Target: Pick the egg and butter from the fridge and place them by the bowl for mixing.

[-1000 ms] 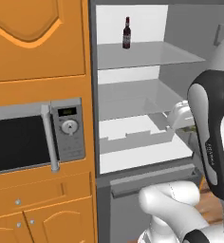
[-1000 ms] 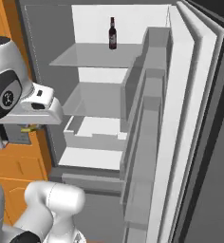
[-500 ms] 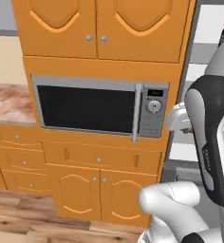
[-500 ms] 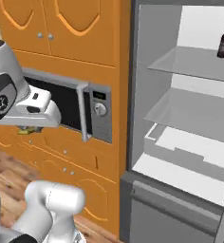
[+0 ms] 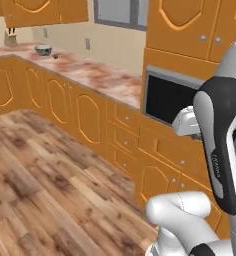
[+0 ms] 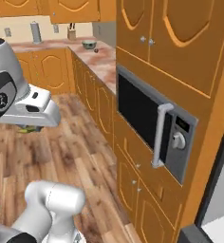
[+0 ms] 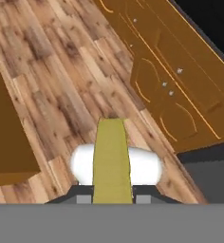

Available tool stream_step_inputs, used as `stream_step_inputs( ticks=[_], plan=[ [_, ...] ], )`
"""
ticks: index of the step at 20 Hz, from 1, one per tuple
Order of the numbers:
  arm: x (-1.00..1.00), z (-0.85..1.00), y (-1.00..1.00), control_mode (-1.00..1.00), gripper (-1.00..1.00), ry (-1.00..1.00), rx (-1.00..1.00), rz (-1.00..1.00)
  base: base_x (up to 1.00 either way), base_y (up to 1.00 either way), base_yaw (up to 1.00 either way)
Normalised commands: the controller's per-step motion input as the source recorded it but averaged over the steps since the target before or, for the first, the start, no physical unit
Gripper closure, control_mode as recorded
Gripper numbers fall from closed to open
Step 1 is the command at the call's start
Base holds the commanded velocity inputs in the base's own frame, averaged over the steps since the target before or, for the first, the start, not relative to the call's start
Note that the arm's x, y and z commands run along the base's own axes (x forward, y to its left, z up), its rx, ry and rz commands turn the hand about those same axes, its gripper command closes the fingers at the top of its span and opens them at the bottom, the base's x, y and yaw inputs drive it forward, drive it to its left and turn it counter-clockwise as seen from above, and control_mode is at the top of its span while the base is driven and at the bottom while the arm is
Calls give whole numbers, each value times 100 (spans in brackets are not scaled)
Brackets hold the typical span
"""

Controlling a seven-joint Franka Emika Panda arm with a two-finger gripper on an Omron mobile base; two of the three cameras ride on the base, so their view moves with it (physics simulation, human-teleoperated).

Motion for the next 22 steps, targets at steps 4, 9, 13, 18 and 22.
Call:
stream_step_inputs(
  ticks=[4, 9, 13, 18, 22],
  plan=[
    [0, 0, 0, 100, 100, 0, 0, 0, 64, 0, 84],
    [0, 0, 0, 100, 100, 0, 0, 0, 100, -16, 55],
    [0, 0, 0, 100, 100, 0, 0, 0, 100, -24, 30],
    [0, 0, 0, 100, 100, 0, 0, 0, 100, -10, 30],
    [0, 0, 0, 100, 100, 0, 0, 0, 100, -2, 27]
  ],
)
